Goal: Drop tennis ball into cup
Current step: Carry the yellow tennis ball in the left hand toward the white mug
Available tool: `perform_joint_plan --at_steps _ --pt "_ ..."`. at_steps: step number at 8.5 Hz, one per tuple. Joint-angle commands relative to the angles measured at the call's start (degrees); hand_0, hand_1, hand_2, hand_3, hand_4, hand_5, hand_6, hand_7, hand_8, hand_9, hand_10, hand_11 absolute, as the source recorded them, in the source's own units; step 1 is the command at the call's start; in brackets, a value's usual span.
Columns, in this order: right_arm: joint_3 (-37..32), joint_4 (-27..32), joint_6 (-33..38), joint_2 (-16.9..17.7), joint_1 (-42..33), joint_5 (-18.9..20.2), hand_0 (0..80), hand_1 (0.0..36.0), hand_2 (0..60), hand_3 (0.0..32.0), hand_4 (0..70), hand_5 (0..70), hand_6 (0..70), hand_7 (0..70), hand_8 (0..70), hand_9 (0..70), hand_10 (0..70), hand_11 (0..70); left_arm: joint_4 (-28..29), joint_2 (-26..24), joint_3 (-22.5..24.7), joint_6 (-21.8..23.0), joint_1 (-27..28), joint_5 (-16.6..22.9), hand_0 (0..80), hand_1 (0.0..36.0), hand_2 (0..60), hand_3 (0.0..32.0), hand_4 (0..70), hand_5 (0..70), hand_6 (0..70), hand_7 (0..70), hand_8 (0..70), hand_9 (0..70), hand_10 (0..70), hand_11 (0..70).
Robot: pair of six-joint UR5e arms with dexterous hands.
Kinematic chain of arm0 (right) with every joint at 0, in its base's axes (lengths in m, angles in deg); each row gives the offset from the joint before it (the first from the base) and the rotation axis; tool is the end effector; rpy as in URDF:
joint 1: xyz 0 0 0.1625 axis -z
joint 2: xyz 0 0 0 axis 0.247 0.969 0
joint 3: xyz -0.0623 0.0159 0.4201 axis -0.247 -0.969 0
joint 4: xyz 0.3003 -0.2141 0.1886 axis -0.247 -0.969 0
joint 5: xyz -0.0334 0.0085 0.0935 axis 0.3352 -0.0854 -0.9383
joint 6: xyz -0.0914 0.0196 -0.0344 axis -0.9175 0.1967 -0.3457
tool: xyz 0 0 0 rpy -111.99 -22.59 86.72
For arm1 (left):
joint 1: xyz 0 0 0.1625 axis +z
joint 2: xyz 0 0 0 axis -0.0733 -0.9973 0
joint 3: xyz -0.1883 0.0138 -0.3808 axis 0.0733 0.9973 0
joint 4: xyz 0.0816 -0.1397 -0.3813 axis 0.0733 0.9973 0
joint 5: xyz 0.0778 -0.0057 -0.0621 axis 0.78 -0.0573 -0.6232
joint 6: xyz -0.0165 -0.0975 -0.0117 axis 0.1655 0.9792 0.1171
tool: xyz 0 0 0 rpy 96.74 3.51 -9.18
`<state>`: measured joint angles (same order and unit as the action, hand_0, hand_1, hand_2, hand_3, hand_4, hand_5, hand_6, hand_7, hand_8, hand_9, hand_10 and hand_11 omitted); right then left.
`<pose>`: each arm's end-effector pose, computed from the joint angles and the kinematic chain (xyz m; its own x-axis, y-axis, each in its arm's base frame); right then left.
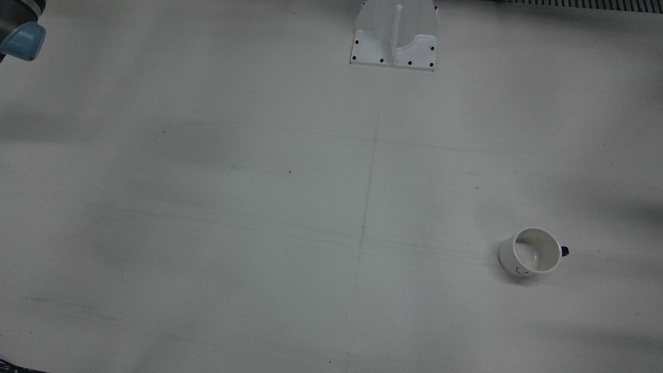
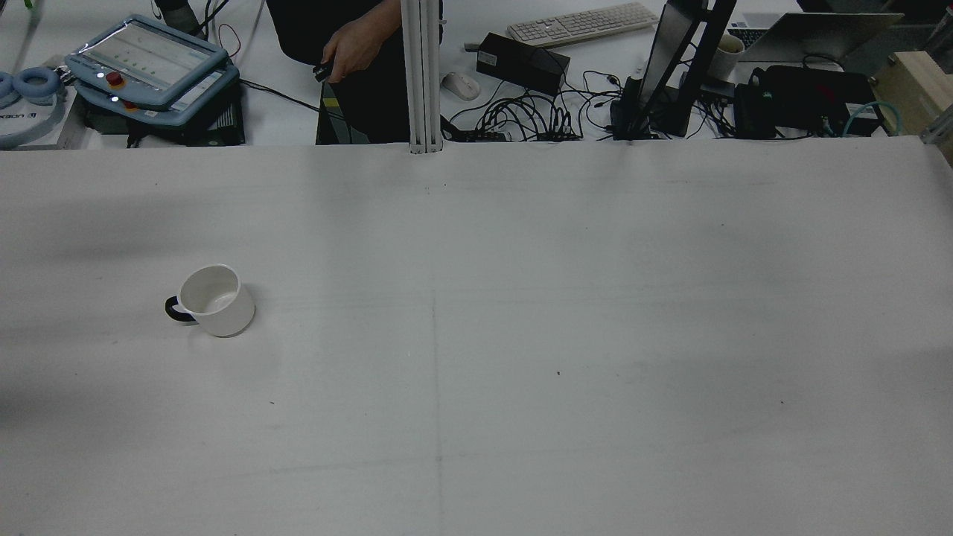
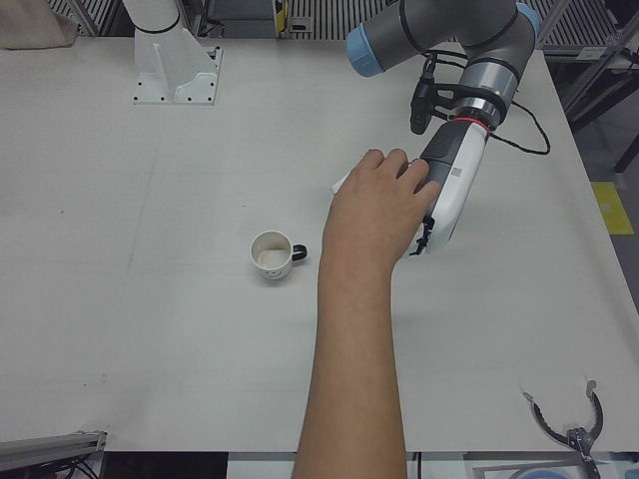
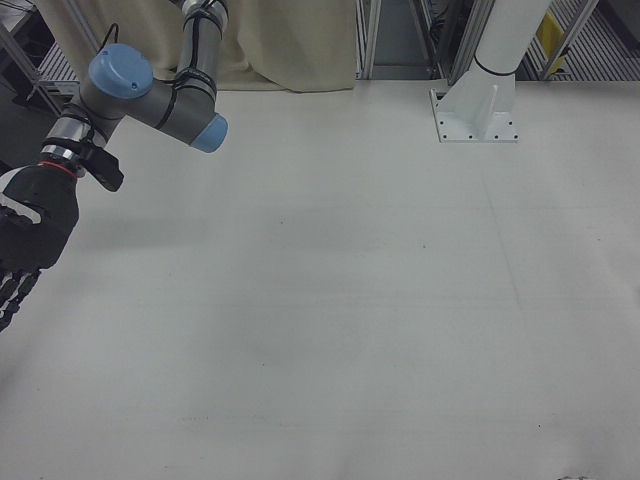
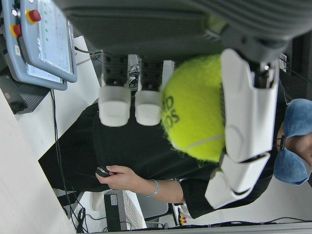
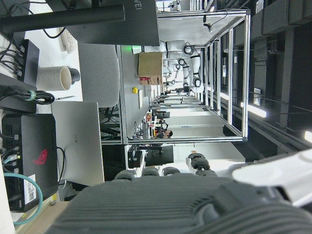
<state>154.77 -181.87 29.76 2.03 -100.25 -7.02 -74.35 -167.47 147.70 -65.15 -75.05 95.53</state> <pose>0.1117 -0.5324 0.6882 -0.9934 -0.0986 -0.0589 0.0730 -0.1464 -0.9865 -0.0051 -0.5577 0.4520 -0.8981 -0.3816 -0.2186 0.1353 0.2332 -0.9630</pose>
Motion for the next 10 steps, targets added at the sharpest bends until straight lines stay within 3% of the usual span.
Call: perform_joint_plan --at_steps 1,2,3,4,7,9,10 --pt "0.0 0.0 0.0 0.0 0.0 0.0 0.0 0.0 0.0 0.0 0.0 0.0 0.0 0.0 0.0 0.0 0.0 0.0 0.9 -0.5 0.7 -1.8 4.9 -0.4 54.2 36.0 60.0 0.0 70.0 70.0 70.0 70.0 70.0 70.0 70.0 70.0" --pt "0.0 0.0 0.0 0.0 0.0 0.0 0.0 0.0 0.0 0.0 0.0 0.0 0.0 0.0 0.0 0.0 0.0 0.0 0.7 -0.5 1.2 -2.8 7.3 -1.5 57.8 36.0 60.0 0.0 70.0 56.3 70.0 70.0 70.0 70.0 62.5 70.0" --pt "0.0 0.0 0.0 0.0 0.0 0.0 0.0 0.0 0.0 0.0 0.0 0.0 0.0 0.0 0.0 0.0 0.0 0.0 0.0 -0.2 2.8 -4.9 9.4 -4.1 60.3 36.0 60.0 0.0 70.0 42.1 70.0 70.0 70.0 70.0 44.3 64.1" --pt "0.0 0.0 0.0 0.0 0.0 0.0 0.0 0.0 0.0 0.0 0.0 0.0 0.0 0.0 0.0 0.0 0.0 0.0 -0.6 -0.1 3.7 -5.6 11.1 -4.8 61.0 36.0 60.0 0.0 70.0 70.0 70.0 70.0 70.0 70.0 24.7 37.6" --pt "0.0 0.0 0.0 0.0 0.0 0.0 0.0 0.0 0.0 0.0 0.0 0.0 0.0 0.0 0.0 0.0 0.0 0.0 -1.5 0.1 4.4 -7.6 20.4 -12.0 60.9 36.0 60.0 0.0 70.0 66.8 70.0 70.0 70.0 70.0 23.4 35.7" --pt "0.0 0.0 0.0 0.0 0.0 0.0 0.0 0.0 0.0 0.0 0.0 0.0 0.0 0.0 0.0 0.0 0.0 0.0 -1.4 0.2 3.2 -7.5 22.5 -14.2 60.9 36.0 60.0 0.0 70.0 70.0 70.0 70.0 70.0 70.0 23.3 35.5" --pt "0.0 0.0 0.0 0.0 0.0 0.0 0.0 0.0 0.0 0.0 0.0 0.0 0.0 0.0 0.0 0.0 0.0 0.0 -0.7 0.7 2.7 -7.7 22.7 -14.2 61.0 36.0 60.0 0.0 70.0 40.3 70.0 70.0 70.0 70.0 23.2 35.5"
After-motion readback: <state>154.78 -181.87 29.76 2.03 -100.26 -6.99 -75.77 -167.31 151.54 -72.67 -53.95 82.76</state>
